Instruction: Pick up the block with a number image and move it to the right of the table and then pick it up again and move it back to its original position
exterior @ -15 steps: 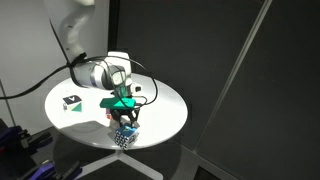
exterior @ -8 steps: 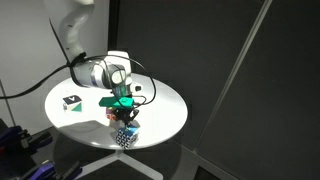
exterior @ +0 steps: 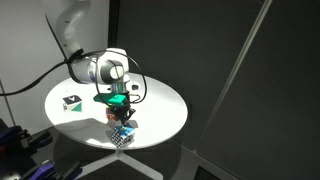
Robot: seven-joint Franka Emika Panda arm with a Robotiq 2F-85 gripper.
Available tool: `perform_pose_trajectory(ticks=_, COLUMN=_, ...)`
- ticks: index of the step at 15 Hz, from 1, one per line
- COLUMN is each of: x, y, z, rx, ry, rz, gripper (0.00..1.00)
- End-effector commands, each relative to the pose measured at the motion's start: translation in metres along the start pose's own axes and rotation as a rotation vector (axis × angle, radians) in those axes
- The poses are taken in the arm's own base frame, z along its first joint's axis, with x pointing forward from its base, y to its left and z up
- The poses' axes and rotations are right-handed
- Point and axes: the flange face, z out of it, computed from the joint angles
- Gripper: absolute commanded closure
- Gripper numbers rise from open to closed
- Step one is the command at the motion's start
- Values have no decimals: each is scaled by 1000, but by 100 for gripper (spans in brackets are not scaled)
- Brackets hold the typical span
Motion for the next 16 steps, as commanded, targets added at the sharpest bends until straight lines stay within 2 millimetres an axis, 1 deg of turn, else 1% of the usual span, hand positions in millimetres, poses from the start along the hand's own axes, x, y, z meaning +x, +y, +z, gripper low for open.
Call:
perform_pose_trajectory(ticks=1, x=-7, y=-6, z=-20, rx=-3, ry=-37, rz=83, gripper=97)
perform_pose_trajectory(ticks=6, x=-13, y=-21, z=-37, rx=-10, ry=-95, rz=198, gripper=97)
perform_pose_trajectory(ticks=9, x=-15, y=-34, z=-47, rx=-17, ry=-125, rz=266, gripper=97)
perform_pose_trajectory(ticks=16, x=-11, y=-75, z=-65, rx=-14, ry=-208, rz=441, gripper=97)
